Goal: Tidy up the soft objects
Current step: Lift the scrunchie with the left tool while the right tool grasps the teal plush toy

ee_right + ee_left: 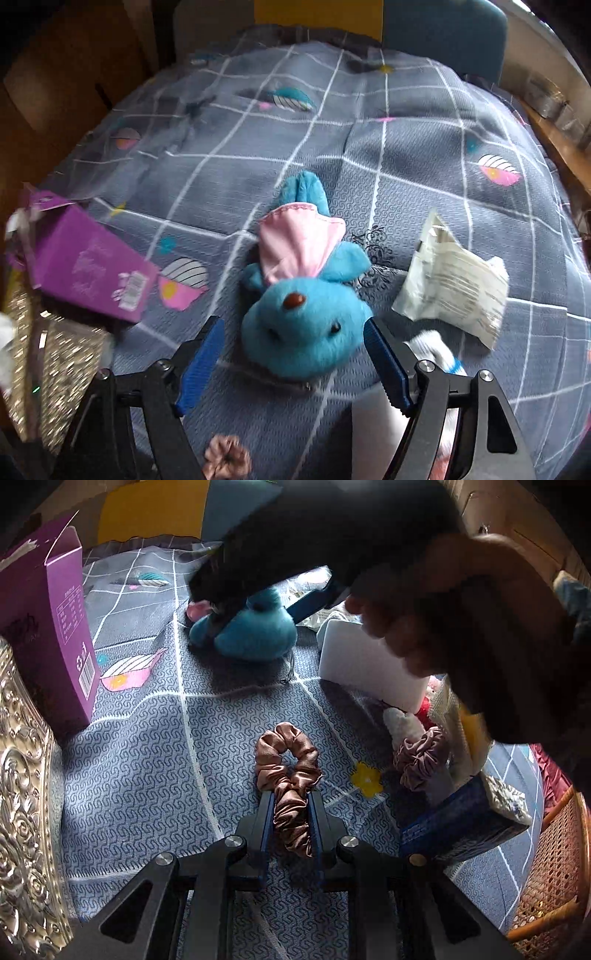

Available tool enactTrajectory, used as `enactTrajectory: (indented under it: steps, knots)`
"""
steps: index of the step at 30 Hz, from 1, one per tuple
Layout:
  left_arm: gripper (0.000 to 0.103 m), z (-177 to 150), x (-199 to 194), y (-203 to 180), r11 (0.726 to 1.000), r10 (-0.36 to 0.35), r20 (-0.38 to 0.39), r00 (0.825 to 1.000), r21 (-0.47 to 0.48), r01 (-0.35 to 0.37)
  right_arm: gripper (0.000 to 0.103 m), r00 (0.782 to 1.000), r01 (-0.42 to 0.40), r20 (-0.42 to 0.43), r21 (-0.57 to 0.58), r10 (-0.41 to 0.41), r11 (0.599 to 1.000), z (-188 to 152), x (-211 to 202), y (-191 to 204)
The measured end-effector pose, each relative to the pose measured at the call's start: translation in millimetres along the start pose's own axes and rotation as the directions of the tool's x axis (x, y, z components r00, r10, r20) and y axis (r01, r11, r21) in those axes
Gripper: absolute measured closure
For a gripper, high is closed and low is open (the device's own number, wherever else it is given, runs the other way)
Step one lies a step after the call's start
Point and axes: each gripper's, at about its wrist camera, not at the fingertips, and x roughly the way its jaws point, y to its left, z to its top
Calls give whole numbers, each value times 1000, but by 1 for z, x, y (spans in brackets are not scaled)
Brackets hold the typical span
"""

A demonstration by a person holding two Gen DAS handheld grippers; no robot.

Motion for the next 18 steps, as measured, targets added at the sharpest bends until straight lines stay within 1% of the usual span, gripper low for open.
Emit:
enactTrajectory:
  steps: [1,2,4,5,8,11,13,16,18]
  knots:
    - [86,0,-1,0,1000,0,2,1000,0,0,38,999,51,3,-2,-51,999,1,5,0]
    - [86,-1,-1,0,1000,-2,3,1000,-1,2,46,998,57,17,5,-57,998,2,4,0]
    - [86,-1,-2,2,1000,-7,4,1000,-11,7,55,999,16,50,19,-17,1000,0,-8,-2]
    - [86,-1,-3,2,1000,-9,4,1000,-18,9,57,997,6,74,16,-7,1000,-2,-17,-2]
    - [87,-1,-4,5,999,-16,-2,1000,-39,15,57,989,1,145,39,-6,999,-13,-49,-6]
    - [88,5,-5,7,998,-12,-22,1000,-57,11,57,979,-1,205,96,-19,995,-31,-80,-11]
    - [89,12,-7,8,998,7,-35,999,-56,-9,56,970,-23,242,131,-10,991,-49,-99,-16]
    - [89,21,-15,6,998,38,-30,999,-55,-40,56,957,-27,288,194,-31,981,-78,-120,-20]
    - [89,29,-26,2,997,53,-7,999,-49,-53,55,948,-38,314,241,-41,970,-97,-127,-25]
